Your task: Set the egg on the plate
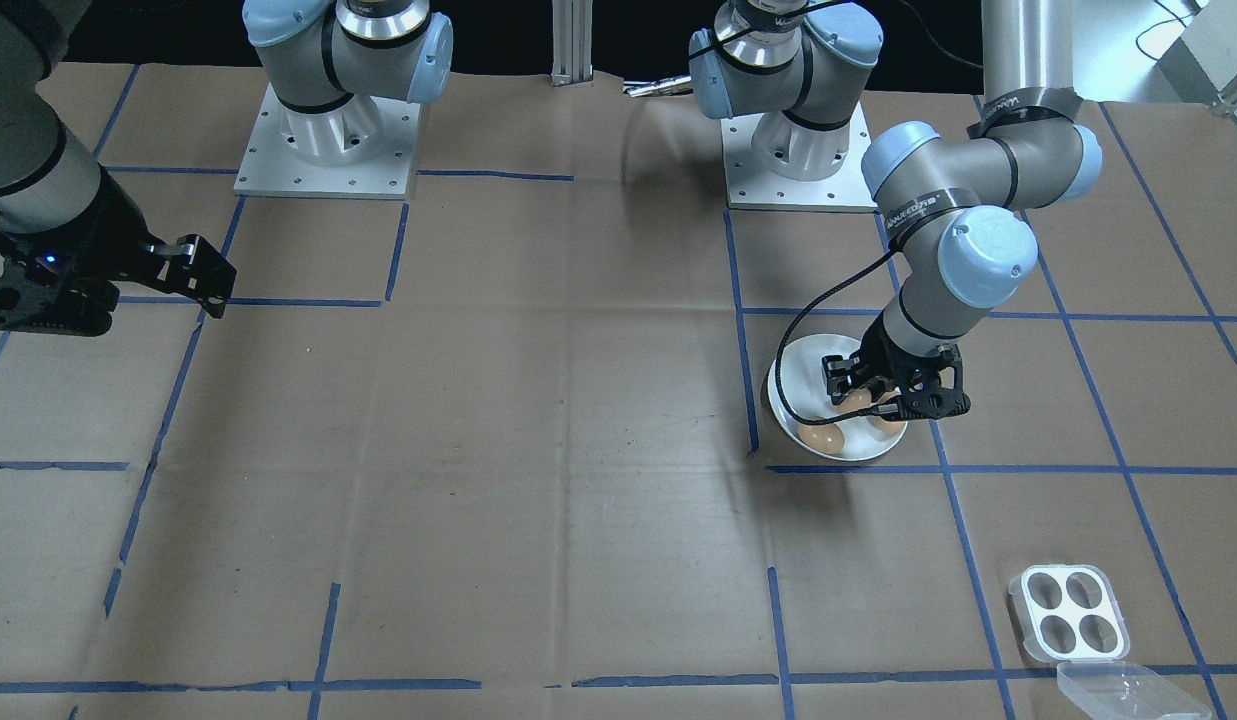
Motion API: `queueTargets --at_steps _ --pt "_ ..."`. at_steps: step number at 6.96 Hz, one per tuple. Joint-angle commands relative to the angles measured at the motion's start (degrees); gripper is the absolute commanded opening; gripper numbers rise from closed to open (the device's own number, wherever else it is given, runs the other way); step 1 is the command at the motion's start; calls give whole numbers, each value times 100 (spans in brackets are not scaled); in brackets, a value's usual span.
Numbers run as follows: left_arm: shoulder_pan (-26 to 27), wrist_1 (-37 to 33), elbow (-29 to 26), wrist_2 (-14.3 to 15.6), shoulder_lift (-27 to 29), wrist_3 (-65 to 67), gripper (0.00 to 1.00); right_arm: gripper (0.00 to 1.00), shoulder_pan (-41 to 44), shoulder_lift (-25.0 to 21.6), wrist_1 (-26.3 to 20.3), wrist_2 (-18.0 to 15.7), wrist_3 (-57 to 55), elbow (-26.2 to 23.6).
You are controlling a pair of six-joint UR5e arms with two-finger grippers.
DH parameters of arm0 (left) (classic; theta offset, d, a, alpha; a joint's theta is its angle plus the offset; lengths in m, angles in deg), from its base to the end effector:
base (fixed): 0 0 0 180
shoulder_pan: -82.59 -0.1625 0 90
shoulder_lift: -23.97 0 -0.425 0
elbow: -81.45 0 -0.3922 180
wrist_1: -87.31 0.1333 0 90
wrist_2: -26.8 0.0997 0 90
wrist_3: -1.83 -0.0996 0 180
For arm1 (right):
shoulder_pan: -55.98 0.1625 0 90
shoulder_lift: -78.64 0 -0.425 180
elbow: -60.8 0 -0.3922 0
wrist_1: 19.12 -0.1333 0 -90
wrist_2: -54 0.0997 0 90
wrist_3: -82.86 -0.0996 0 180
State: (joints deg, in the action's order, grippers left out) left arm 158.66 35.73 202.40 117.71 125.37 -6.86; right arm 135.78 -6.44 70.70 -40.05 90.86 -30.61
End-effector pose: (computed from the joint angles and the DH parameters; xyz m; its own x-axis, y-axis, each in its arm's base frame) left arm -0.0155 -0.4845 0.2087 -0.9959 -0.0906 -0.0053 -0.0907 0.9934 0.0701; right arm 0.0332 -0.5283 0.4327 -0.9981 0.0310 0.0537 0.0374 0.9918 0.1220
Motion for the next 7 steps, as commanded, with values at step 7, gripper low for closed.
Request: queueTargets --at_steps 7 --pt "5 -2059 -1041 15 -1306 -62 100 100 0 0 0 0 0 0"
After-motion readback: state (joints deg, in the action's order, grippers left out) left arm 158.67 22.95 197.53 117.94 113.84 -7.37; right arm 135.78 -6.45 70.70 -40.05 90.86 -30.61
